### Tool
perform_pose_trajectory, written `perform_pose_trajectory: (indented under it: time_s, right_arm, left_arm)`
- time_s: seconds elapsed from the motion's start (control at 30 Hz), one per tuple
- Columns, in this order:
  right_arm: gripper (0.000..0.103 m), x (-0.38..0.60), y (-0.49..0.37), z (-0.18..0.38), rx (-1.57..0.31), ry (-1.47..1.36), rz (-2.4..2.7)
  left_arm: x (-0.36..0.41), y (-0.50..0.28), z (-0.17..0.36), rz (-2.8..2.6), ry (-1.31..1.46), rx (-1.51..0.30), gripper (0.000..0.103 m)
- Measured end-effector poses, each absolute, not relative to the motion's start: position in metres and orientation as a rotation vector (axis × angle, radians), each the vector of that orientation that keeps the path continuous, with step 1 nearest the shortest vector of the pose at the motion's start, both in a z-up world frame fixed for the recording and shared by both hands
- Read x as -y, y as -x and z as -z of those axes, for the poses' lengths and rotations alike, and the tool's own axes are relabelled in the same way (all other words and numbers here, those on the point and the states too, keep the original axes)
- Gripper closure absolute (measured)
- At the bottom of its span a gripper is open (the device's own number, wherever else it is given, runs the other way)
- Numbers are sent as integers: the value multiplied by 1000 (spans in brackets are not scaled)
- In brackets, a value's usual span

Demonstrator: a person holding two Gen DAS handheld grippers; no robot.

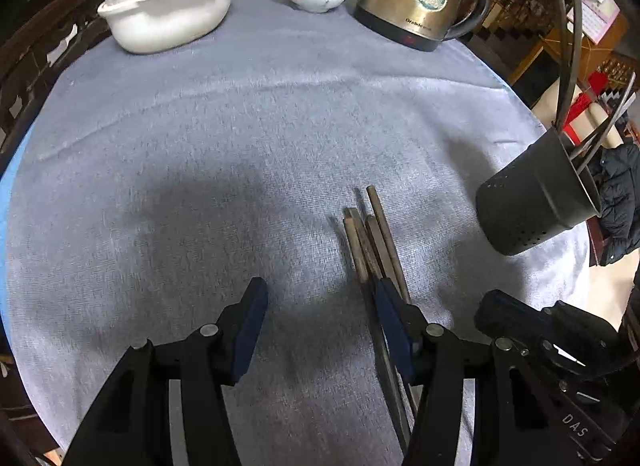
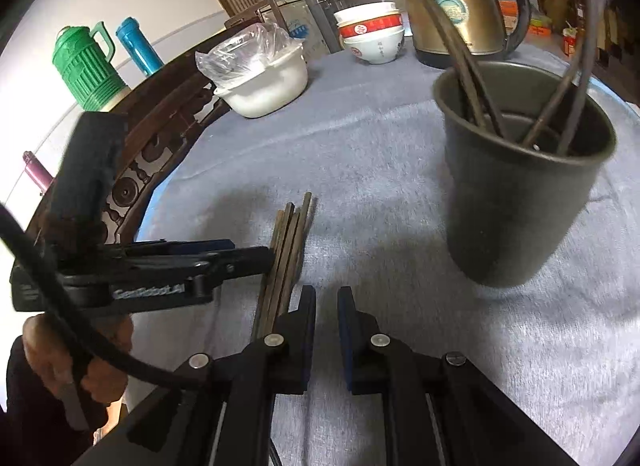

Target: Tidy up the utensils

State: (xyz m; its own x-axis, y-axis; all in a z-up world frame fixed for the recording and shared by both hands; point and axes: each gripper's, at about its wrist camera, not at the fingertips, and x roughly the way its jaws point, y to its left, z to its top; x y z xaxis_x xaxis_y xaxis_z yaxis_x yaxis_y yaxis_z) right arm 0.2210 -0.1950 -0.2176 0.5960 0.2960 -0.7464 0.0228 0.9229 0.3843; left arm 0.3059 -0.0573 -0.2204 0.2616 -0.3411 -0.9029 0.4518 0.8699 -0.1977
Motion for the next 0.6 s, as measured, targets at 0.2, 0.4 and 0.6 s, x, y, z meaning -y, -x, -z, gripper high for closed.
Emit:
perform_pose_trajectory:
  time_s: [0.2, 0.4, 0.6]
  right_arm:
    - [90, 200, -220, 220, -929, -392, -154]
    - [88, 188, -233, 217, -942, -398, -197]
    - [87, 166, -251, 223, -969, -361, -233]
  left_arm:
    - [56, -304, 221, 533, -137, -1183, 46]
    - [38, -299, 221, 524, -161, -1177, 46]
    - [22, -303, 218, 525, -116, -1180, 46]
